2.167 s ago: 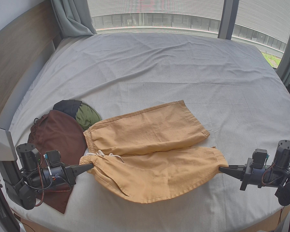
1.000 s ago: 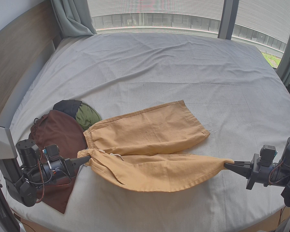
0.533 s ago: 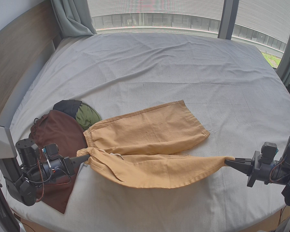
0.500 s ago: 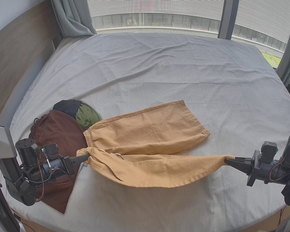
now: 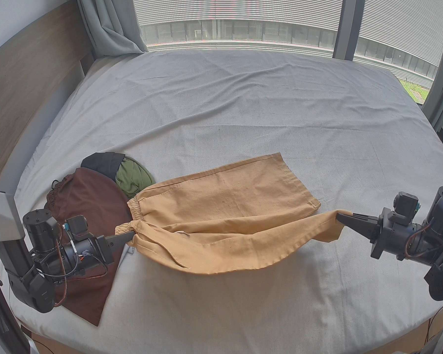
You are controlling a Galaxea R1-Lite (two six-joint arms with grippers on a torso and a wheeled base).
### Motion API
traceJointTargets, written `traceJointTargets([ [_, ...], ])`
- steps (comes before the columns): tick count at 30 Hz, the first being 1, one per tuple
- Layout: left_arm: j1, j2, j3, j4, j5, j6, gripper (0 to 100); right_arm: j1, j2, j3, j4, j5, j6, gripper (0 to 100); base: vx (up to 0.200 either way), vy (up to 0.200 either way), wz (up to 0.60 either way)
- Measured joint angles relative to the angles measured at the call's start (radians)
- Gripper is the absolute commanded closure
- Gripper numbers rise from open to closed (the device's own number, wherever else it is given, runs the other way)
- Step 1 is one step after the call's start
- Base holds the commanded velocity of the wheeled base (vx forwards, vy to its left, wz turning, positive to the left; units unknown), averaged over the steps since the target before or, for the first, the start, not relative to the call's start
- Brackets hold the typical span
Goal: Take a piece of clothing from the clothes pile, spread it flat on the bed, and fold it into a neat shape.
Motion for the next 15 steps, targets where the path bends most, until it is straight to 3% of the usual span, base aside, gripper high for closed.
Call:
traceJointTargets([
  [15,-0.010,-0.001,-0.016,0.000,0.032,-0.027,100,0.006,0.109,-0.168,0.001,-0.006,0.057,100,0.000,0.000,0.00],
])
